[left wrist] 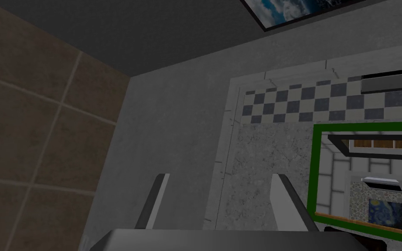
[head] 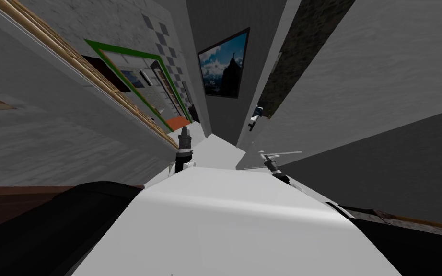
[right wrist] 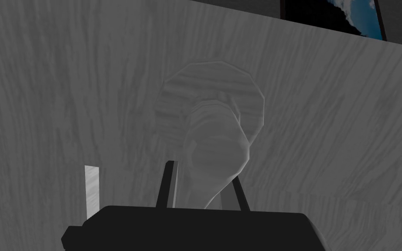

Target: Pull the door open

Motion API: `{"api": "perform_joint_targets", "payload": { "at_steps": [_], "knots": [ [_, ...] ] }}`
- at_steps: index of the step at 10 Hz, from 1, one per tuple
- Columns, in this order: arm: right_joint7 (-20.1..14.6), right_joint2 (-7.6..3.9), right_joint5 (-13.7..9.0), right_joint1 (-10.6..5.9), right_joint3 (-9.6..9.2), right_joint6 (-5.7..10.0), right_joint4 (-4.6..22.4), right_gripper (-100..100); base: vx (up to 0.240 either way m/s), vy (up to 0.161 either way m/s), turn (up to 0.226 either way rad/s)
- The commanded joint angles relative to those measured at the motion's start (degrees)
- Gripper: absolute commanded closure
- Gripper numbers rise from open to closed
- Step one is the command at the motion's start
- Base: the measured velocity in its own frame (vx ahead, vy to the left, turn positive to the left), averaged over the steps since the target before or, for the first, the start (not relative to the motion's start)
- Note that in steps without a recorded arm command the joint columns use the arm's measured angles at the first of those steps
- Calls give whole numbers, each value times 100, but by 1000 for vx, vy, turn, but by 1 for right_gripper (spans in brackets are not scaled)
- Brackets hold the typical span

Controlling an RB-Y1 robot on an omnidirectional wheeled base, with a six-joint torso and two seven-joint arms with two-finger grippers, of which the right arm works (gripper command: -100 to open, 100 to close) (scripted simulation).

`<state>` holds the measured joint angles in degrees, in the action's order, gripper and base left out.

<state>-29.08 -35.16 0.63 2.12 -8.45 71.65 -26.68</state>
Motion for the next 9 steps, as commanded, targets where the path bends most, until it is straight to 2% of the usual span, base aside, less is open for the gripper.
{"api": "perform_joint_targets", "payload": {
  "at_steps": [1, 2, 3, 4, 9],
  "knots": [
    [-9, -66, -22, 109, 19, 53, -88, 100, -189, -66, 169],
    [-15, -80, -25, 128, 17, 102, -67, 100, -191, -80, 134],
    [-13, -44, -11, 59, 2, 100, 19, 100, -82, -41, 31],
    [-21, -50, -9, 71, -12, 168, 70, 100, -121, -70, 189],
    [-35, -86, -16, 93, -24, 315, 165, 100, -186, -89, 149]
  ]
}}
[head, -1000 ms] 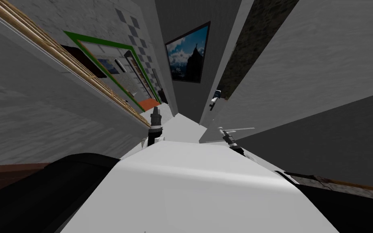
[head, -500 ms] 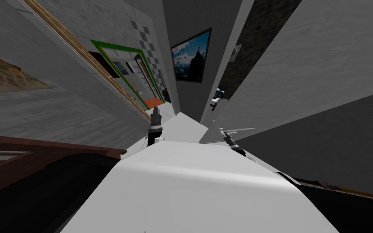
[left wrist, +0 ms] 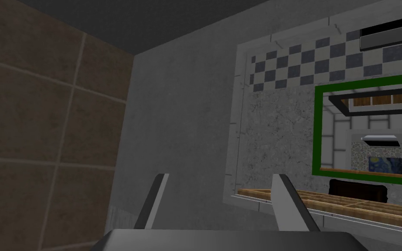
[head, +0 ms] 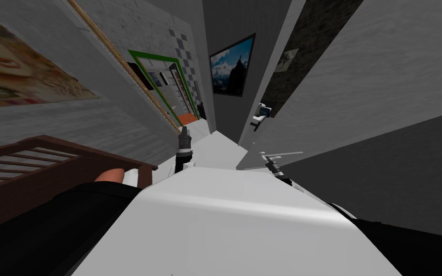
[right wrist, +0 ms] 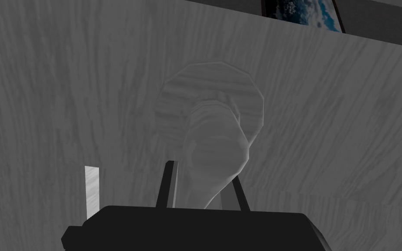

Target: Pull the door open

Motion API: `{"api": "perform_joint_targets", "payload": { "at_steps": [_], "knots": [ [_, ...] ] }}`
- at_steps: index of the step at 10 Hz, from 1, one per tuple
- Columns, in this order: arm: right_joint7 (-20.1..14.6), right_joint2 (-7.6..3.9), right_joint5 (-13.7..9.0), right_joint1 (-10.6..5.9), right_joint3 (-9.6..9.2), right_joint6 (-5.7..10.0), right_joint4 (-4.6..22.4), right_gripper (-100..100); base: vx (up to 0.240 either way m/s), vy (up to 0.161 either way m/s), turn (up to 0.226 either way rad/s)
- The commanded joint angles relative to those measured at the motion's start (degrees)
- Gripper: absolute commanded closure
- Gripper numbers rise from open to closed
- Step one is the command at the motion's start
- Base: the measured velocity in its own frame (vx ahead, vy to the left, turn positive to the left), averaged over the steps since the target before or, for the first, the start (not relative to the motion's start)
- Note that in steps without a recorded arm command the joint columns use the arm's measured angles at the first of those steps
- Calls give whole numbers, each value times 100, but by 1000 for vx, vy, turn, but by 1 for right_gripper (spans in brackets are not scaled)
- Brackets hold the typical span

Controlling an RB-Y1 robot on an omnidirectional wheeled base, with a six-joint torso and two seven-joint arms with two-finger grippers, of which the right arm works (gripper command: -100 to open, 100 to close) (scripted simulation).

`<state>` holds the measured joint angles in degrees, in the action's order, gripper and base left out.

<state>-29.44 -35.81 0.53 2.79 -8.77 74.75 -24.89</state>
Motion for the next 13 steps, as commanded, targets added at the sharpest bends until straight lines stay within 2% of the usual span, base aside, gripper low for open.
{"api": "perform_joint_targets", "payload": {
  "at_steps": [1, 6, 7, 8, 9, 13],
  "knots": [
    [-3, -31, -8, 31, 3, 46, 12, 100, -175, -90, 176],
    [-19, -71, -15, 55, -11, 210, 117, 100, -194, -90, 147],
    [-18, -35, -1, 32, -30, 205, 143, 100, -78, -27, 25],
    [4, 47, 73, -72, 10, 63, 128, 100, -134, -62, 93],
    [9, 64, 89, -97, 20, 31, 123, 100, -174, -87, 119],
    [76, 270, 279, -390, 142, -358, 57, 100, -204, -82, 96]
  ]
}}
